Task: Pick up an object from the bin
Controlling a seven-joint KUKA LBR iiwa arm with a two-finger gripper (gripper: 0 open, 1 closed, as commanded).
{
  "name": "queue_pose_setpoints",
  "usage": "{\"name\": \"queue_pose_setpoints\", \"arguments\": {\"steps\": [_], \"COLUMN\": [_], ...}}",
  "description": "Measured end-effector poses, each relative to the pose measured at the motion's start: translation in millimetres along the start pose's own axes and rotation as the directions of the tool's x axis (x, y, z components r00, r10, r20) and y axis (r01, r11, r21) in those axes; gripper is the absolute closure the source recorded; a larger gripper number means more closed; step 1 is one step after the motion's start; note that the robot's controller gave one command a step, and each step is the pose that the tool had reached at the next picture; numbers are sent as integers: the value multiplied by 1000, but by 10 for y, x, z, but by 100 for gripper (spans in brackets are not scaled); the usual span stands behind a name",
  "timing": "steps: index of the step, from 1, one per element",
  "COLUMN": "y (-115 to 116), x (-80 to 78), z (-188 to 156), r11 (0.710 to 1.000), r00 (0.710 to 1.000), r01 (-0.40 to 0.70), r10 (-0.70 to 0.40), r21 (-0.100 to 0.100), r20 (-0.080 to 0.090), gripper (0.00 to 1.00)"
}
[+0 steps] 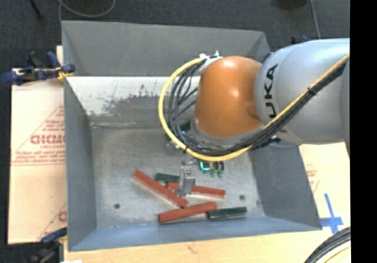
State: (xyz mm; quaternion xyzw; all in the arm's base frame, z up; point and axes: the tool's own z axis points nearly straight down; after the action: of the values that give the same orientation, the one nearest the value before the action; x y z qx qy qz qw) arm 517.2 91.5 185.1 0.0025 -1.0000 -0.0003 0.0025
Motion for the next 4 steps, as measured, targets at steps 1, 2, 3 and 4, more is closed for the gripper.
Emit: {"name": "queue_pose_setpoints", "arguments": {"steps": [1, 2, 3, 4], "y": [205, 209, 500, 492], "x": [178, 153, -273, -264], "z": [1167, 1125, 1132, 1129], "r11": [1000, 1000, 1000, 1000], "r00": [1000, 1000, 1000, 1000], "r01": [-13, -18, 11, 5], "r10": [13, 18, -11, -5], "r21": [-2, -4, -1, -2], "r20": [8, 14, 9, 10], "gripper": [0, 100, 100, 100]}}
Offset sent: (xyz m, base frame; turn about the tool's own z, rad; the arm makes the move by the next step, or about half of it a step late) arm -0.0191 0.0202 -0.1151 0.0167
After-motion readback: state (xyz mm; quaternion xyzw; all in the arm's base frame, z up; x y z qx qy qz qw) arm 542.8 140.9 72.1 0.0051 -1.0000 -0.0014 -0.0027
